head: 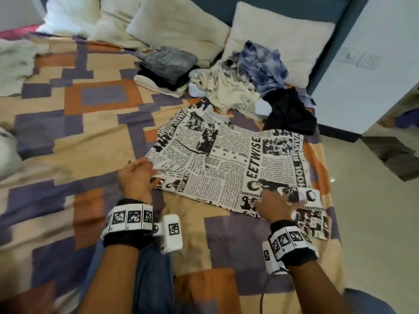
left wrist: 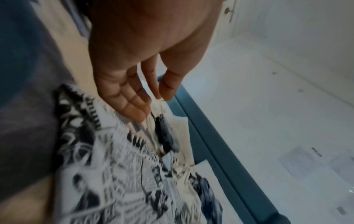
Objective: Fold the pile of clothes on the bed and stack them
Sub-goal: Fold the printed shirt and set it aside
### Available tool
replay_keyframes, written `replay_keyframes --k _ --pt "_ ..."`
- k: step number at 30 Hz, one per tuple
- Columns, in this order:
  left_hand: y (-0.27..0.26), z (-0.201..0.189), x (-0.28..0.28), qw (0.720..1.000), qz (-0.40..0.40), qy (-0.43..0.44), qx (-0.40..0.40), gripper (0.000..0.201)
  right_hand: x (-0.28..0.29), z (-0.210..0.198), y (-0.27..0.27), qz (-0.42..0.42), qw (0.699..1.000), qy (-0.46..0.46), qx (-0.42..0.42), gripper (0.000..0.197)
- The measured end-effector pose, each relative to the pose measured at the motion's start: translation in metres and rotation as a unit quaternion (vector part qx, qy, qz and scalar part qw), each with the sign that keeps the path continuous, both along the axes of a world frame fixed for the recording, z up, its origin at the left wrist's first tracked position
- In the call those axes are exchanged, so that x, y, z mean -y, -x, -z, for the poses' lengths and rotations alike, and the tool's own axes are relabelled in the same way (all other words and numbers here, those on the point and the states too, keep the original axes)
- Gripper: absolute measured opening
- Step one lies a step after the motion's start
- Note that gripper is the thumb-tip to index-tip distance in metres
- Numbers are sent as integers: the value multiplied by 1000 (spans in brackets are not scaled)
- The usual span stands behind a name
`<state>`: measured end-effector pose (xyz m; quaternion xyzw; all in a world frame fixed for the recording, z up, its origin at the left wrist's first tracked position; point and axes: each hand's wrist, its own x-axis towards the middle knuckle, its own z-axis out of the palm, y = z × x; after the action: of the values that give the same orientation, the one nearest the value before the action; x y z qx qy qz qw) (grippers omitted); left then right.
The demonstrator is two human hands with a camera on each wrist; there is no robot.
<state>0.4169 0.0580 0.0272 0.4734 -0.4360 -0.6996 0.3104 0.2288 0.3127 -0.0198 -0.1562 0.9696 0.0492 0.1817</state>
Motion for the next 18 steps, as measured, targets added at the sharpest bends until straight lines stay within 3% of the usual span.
replay_keyframes --k 3,5,8,9,11,14,16,18 --pt "-5 -22 44 998 -35 -35 25 15 54 -22 -7 -95 994 48 31 28" --pt "-12 -30 75 994 -15 -51 97 9 87 -29 -4 -156 985 50 57 35" --pt "-24 -34 111 966 62 82 239 27 137 -38 0 -264 961 69 54 45" --pt "-28 -33 122 945 101 143 277 29 155 -38 2 -289 952 83 53 47" --pt "-32 -27 135 877 235 220 355 25 187 -35 5 -326 937 113 56 51" --pt "-30 3 144 787 399 247 401 24 224 -22 11 -349 922 153 65 55" --pt "-24 19 143 744 468 255 402 23 242 -12 15 -341 921 170 74 59" --pt "-16 26 144 723 497 260 403 16 253 -3 21 -327 924 178 85 60"
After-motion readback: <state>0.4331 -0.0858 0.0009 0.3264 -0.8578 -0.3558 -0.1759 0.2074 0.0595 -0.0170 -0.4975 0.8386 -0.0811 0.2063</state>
